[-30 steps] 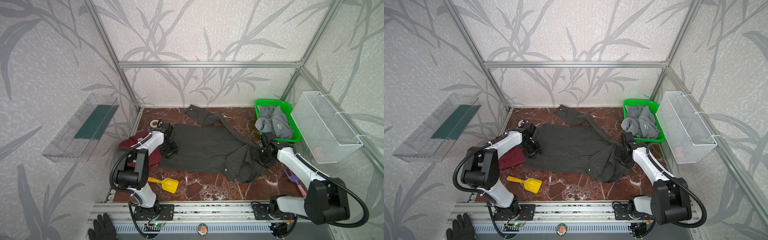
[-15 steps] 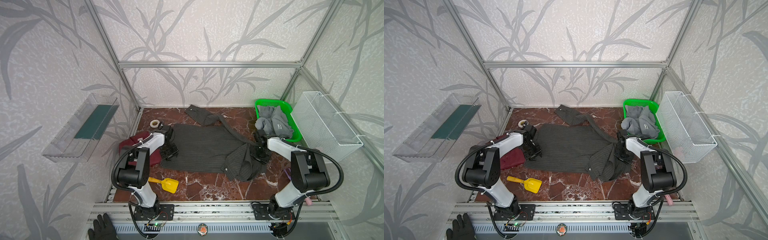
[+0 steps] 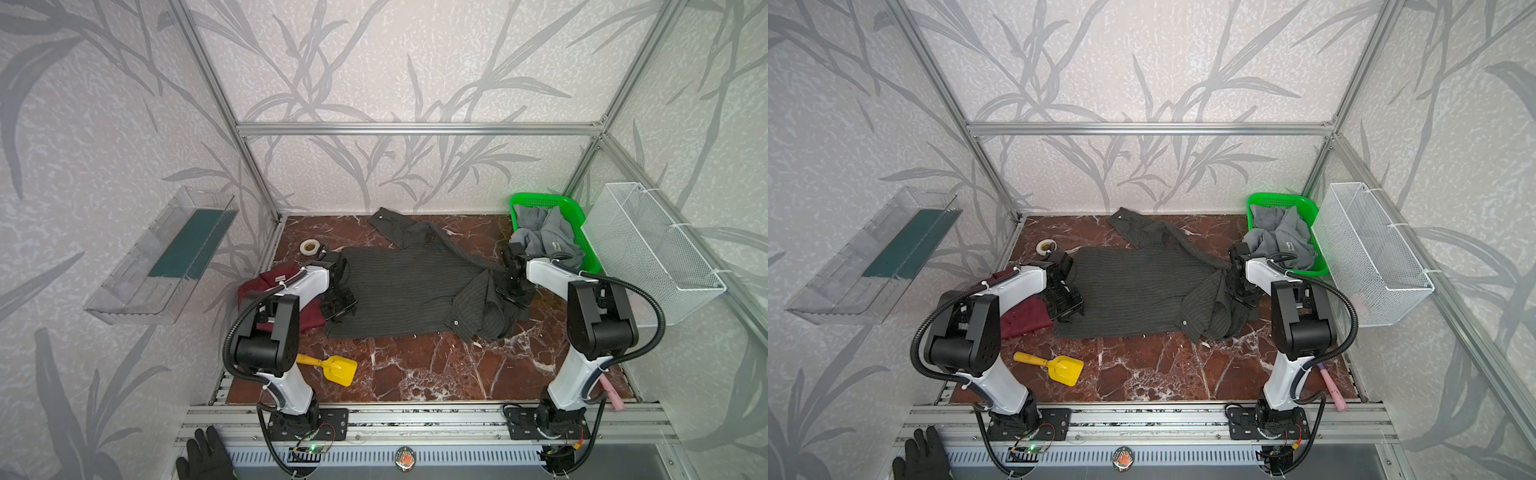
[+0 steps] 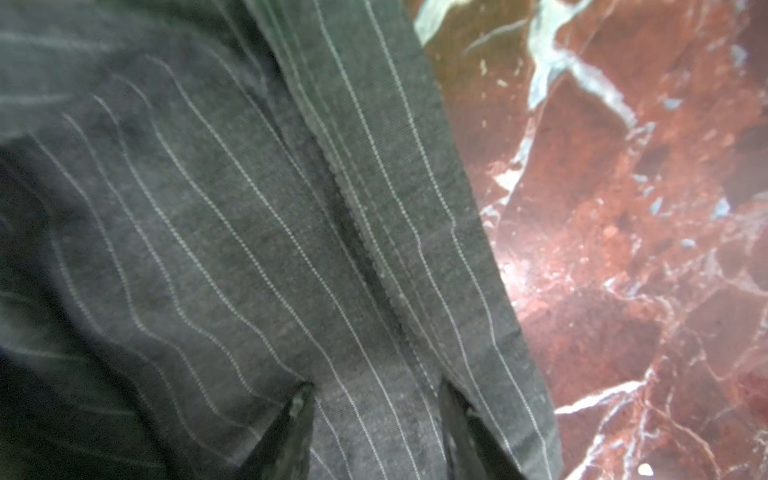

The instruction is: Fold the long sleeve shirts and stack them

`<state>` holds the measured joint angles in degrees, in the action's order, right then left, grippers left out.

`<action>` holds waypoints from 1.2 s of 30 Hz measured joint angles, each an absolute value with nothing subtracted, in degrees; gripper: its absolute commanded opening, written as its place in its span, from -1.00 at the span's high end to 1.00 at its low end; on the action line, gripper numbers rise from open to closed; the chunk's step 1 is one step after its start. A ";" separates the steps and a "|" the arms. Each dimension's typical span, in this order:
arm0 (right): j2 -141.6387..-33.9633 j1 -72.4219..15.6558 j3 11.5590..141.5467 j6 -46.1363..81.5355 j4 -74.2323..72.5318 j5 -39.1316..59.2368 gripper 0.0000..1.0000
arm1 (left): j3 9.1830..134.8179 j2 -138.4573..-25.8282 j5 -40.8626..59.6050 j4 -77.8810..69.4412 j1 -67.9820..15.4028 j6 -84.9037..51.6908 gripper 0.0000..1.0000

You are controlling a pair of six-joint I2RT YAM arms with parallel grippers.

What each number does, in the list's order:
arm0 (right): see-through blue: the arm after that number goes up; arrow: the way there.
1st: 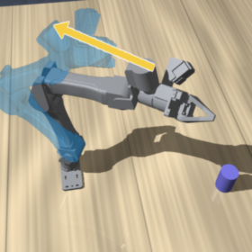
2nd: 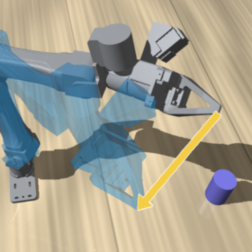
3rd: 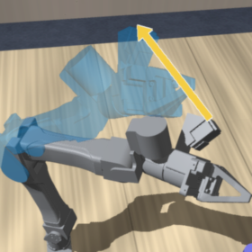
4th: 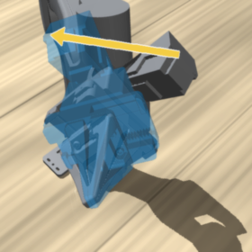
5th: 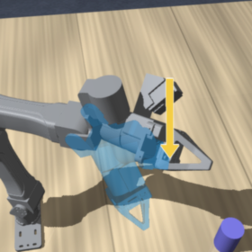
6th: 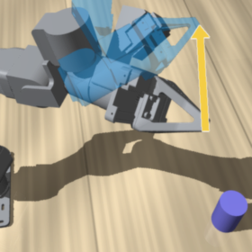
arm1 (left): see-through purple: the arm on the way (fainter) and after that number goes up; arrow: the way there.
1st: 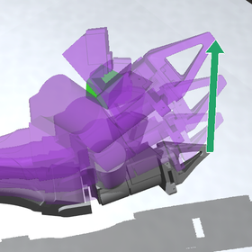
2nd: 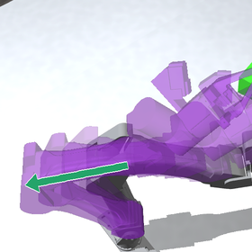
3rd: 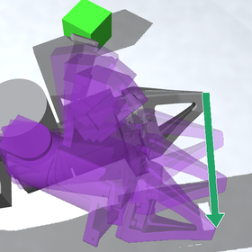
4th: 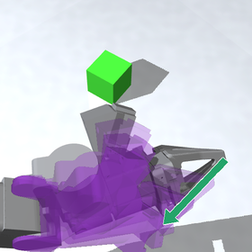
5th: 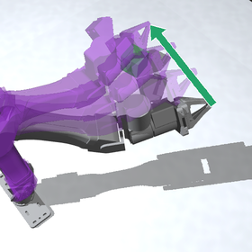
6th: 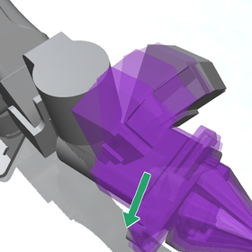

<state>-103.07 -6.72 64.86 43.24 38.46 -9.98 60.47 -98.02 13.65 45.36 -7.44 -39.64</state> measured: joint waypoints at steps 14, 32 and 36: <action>-68.95 -22.76 62.96 33.01 41.63 -7.09 -0.27 | 60.64 -96.71 15.77 46.09 -6.44 -37.91 -0.06; -68.14 -45.25 42.41 40.80 35.40 -3.99 -0.26 | 59.40 -89.01 19.49 44.93 -3.68 -34.41 -0.36; -68.40 -45.08 39.66 41.32 31.03 -5.56 -0.24 | 59.07 -88.07 19.68 44.64 -3.64 -34.41 -0.36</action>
<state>-68.40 -45.08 39.66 41.32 31.03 -5.56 59.07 -88.07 19.68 44.64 -3.64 -34.41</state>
